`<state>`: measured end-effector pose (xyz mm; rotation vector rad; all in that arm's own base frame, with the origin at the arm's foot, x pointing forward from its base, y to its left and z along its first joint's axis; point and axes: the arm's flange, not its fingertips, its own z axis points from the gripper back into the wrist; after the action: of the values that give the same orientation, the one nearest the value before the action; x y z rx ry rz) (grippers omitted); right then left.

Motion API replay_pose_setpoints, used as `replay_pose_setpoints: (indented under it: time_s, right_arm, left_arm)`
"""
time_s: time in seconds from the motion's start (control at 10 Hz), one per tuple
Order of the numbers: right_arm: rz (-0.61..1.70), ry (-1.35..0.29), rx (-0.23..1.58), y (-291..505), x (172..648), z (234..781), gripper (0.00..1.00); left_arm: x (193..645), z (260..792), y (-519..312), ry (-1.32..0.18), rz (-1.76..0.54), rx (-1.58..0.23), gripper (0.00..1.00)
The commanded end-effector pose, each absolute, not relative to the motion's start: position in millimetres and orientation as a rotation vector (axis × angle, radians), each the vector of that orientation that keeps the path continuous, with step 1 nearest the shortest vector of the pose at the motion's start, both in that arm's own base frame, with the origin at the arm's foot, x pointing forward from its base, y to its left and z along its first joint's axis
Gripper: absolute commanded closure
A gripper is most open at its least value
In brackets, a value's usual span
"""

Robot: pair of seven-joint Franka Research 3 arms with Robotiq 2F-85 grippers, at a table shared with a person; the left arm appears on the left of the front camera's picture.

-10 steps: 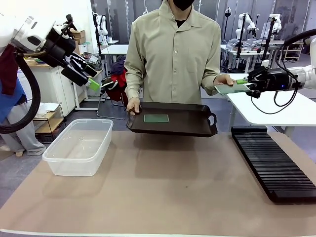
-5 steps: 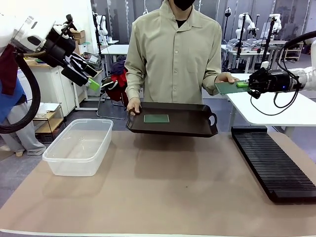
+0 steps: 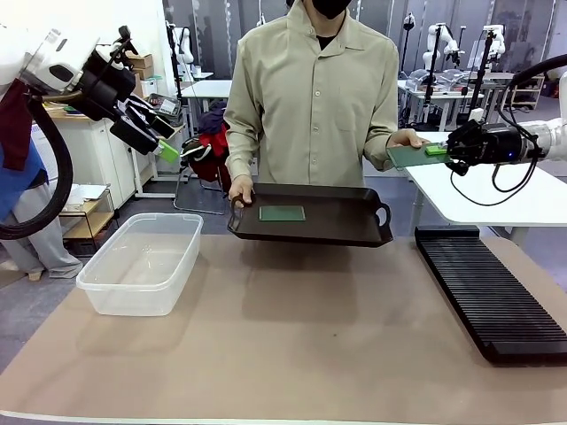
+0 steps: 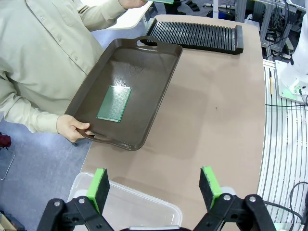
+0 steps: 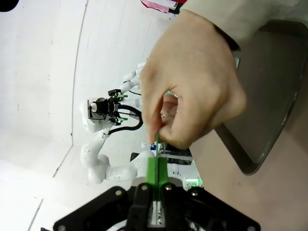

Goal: Sort PCBs into racks and boxes based on the side picked up.
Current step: Pick up the Blank PCB handed by the Human, then if the short side of the Blank PCB is picked up, insert it into the PCB Rack ; if the long side is picked up, place it in the Organizing box.

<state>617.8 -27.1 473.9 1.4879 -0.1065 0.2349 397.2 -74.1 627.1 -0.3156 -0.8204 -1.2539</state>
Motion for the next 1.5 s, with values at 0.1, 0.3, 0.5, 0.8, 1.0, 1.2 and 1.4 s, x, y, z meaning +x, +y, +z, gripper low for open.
replay_pose_setpoints:
  time_s: [0.1,0.3,0.5,0.8,1.0,1.2,1.4]
  right_arm:
    - [0.233,-0.096,1.494,-26.3,617.6,469.6,1.0]
    - [0.233,-0.096,1.494,-26.3,617.6,469.6,1.0]
    - [0.233,-0.096,1.494,-26.3,617.6,469.6,1.0]
    - [0.233,-0.096,1.494,-26.3,617.6,469.6,1.0]
    - [0.233,-0.096,1.494,-26.3,617.6,469.6,1.0]
    - [0.233,-0.096,1.494,-26.3,617.6,469.6,1.0]
    - [0.233,-0.096,1.494,-26.3,617.6,469.6,1.0]
  left_arm:
    - [397.5,625.1,-73.5,-0.829,-1.264,-0.333,0.0]
    - [397.5,625.1,-73.5,-0.829,-1.264,-0.333,0.0]
    - [397.5,625.1,-73.5,-0.829,-1.264,-0.333,0.0]
    - [397.5,625.1,-73.5,-0.829,-1.264,-0.333,0.0]
    - [397.5,625.1,-73.5,-0.829,-1.264,-0.333,0.0]
    - [397.5,625.1,-73.5,-0.829,-1.264,-0.333,0.0]
    - [397.5,625.1,-73.5,-0.829,-1.264,-0.333,0.0]
